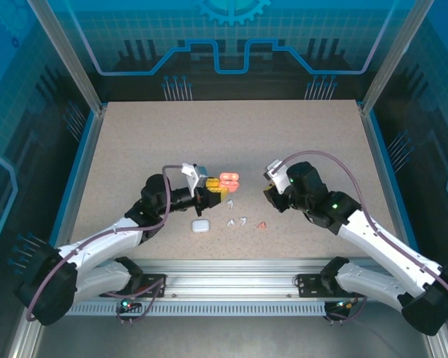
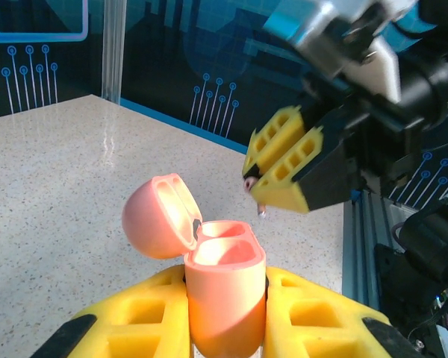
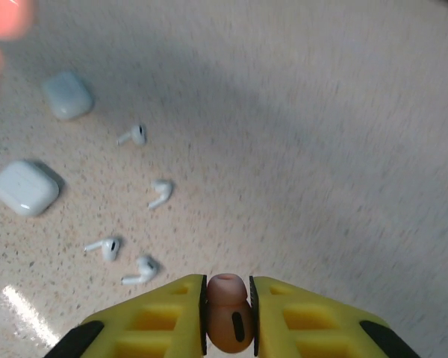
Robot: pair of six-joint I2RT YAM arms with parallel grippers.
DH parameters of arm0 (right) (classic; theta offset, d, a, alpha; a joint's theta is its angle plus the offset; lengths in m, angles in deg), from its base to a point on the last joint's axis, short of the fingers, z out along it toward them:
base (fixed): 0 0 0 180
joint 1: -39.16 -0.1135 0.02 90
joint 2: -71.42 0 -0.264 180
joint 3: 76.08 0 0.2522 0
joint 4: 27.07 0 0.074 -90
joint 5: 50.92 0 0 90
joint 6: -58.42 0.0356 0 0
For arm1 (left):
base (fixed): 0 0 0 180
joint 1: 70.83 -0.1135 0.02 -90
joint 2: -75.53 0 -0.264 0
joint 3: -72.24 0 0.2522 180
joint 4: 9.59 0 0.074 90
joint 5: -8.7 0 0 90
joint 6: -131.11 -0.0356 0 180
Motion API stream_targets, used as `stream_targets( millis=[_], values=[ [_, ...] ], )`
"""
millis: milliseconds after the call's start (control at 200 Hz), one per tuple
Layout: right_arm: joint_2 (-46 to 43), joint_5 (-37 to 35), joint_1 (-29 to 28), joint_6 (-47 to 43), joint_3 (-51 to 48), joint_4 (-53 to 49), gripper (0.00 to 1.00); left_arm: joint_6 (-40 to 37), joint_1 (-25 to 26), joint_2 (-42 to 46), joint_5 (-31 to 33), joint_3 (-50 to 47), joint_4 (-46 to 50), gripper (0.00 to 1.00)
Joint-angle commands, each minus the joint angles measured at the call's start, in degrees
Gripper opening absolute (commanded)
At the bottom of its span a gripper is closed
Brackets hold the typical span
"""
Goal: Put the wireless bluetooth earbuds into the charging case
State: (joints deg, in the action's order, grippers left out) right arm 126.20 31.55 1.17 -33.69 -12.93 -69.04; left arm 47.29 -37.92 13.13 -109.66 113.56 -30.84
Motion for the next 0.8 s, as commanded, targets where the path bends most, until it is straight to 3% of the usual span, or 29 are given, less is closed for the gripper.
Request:
stream_targets(
  millis=[0, 450, 795],
  values=[
    [-1.52, -1.10, -1.60, -10.97, 4.02, 3.94, 0.21, 2.44, 0.72, -0.74, -2.05, 2.68, -0.16, 0.00],
    [5.31, -10.80, -14.09, -32.77, 15.92, 3.01, 0.21, 1.64, 1.15, -0.52, -3.11, 3.01, -0.50, 0.00],
    [9.93, -13.63, -16.90, -37.41, 17.50, 2.10, 0.21, 1.74, 1.37, -0.45, -3.58, 3.47, -0.49, 0.00]
  ],
)
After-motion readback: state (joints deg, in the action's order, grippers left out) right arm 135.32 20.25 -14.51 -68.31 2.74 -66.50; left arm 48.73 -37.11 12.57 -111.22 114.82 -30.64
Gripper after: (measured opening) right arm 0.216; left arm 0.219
